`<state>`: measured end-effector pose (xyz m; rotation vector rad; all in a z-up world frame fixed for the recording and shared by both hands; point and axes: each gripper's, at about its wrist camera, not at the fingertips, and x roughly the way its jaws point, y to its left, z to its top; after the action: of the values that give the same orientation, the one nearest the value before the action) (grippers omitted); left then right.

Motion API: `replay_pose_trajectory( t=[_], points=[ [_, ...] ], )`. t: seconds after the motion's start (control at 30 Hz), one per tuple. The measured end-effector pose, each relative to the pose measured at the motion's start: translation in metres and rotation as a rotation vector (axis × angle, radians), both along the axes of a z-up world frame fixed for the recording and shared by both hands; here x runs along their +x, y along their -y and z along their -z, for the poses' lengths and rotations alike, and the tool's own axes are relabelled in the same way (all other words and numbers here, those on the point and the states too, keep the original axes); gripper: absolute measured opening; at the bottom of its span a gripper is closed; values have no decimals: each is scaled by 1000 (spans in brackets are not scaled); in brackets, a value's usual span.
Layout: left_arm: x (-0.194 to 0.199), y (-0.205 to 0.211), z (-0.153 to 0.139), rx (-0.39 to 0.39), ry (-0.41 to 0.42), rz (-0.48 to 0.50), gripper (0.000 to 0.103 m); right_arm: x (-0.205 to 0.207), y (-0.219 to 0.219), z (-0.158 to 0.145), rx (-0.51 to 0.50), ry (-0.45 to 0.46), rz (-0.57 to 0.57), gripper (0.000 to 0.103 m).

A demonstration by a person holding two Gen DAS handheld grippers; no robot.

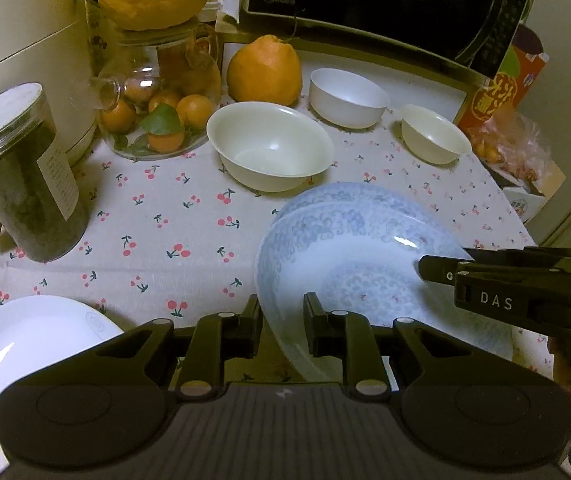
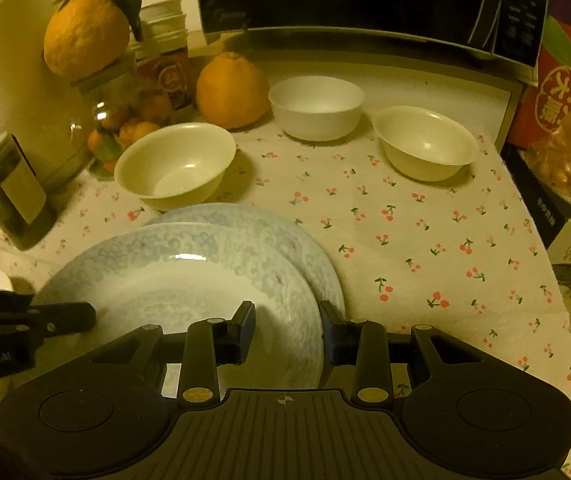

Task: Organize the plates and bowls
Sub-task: 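Lift the held blue plate with both grippers and lower it onto the other blue plate, then open both grippers and withdraw from the stacked blue plates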

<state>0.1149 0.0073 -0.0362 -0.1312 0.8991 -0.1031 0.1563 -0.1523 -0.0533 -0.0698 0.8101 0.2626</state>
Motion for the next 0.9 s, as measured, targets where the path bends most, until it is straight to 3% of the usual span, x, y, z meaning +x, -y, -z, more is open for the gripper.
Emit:
replay_pose_trajectory(
  t=[0.4,0.9],
  points=[
    [1,3,2,45,35,-2,18,-2,-9,3,-73,33,-27,34],
    [10,11,9,81,47,-17,20,3,0,-6,-19,34,7,36]
  ],
)
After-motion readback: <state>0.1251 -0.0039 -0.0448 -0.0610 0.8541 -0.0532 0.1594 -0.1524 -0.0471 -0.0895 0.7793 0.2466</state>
